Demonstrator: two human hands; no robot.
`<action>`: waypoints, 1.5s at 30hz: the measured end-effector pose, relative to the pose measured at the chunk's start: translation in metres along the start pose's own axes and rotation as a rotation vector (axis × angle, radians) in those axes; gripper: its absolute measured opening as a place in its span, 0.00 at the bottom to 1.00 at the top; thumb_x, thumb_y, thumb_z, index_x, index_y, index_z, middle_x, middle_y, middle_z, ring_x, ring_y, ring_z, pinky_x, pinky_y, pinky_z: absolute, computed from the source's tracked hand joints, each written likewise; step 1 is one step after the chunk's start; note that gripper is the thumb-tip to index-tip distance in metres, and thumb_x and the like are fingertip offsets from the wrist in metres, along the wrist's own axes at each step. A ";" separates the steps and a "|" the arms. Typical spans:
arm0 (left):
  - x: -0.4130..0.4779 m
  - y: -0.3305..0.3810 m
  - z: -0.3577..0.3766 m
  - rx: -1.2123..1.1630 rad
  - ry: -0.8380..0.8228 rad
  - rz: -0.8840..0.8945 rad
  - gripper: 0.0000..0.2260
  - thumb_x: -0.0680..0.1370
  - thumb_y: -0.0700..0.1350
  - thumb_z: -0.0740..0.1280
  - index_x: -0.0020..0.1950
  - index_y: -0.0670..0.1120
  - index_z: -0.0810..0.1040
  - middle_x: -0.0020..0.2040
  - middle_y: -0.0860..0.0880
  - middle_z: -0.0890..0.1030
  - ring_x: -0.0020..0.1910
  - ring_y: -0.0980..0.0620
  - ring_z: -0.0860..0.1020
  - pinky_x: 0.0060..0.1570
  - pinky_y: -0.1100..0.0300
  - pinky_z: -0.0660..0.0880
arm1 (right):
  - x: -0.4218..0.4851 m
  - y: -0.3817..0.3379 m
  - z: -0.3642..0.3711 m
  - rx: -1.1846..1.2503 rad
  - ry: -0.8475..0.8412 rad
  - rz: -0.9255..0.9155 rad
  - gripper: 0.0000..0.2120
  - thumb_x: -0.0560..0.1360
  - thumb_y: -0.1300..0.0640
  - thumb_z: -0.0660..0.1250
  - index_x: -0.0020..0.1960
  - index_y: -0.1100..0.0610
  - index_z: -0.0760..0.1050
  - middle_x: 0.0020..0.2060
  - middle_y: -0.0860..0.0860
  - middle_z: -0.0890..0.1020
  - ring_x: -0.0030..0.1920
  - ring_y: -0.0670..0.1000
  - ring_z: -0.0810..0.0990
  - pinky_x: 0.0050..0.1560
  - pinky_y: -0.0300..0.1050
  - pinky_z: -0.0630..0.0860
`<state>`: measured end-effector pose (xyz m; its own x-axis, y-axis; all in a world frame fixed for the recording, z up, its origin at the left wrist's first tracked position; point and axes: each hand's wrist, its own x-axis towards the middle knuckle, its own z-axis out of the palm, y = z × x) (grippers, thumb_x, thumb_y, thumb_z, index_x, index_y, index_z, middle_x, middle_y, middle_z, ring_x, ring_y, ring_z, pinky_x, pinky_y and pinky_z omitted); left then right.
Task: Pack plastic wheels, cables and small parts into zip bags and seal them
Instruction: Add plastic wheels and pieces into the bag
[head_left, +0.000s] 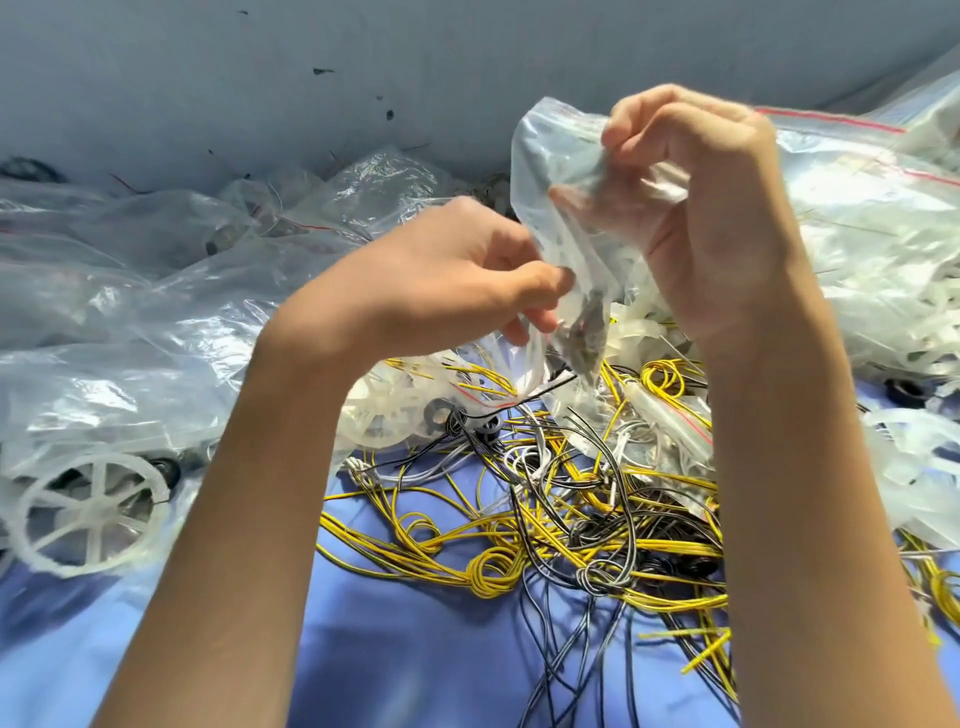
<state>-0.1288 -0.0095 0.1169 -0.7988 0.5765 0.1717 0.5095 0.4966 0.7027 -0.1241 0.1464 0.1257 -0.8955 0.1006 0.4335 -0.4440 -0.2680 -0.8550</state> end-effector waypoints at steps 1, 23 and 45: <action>0.001 0.000 0.002 0.015 -0.027 -0.036 0.13 0.77 0.52 0.66 0.45 0.42 0.82 0.42 0.51 0.85 0.37 0.55 0.83 0.44 0.62 0.78 | 0.000 0.001 0.002 -0.003 0.003 0.000 0.19 0.70 0.74 0.55 0.27 0.59 0.74 0.29 0.51 0.70 0.30 0.48 0.67 0.38 0.47 0.80; 0.017 -0.002 0.020 0.150 0.450 -0.154 0.13 0.69 0.53 0.59 0.42 0.48 0.79 0.42 0.51 0.84 0.47 0.48 0.80 0.49 0.53 0.77 | -0.003 -0.003 0.027 -0.146 0.150 -0.007 0.12 0.76 0.69 0.56 0.47 0.60 0.78 0.35 0.53 0.81 0.44 0.51 0.85 0.47 0.40 0.78; 0.012 -0.015 -0.004 -0.348 0.511 0.014 0.17 0.78 0.40 0.64 0.58 0.51 0.57 0.28 0.57 0.72 0.26 0.59 0.70 0.38 0.61 0.76 | -0.003 0.009 0.000 -0.484 -0.096 0.000 0.32 0.74 0.66 0.66 0.73 0.48 0.64 0.31 0.54 0.73 0.32 0.51 0.70 0.42 0.45 0.70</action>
<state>-0.1474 -0.0122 0.1109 -0.8889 0.1547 0.4312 0.4556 0.2011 0.8672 -0.1257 0.1433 0.1168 -0.8986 0.0059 0.4387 -0.4278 0.2098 -0.8792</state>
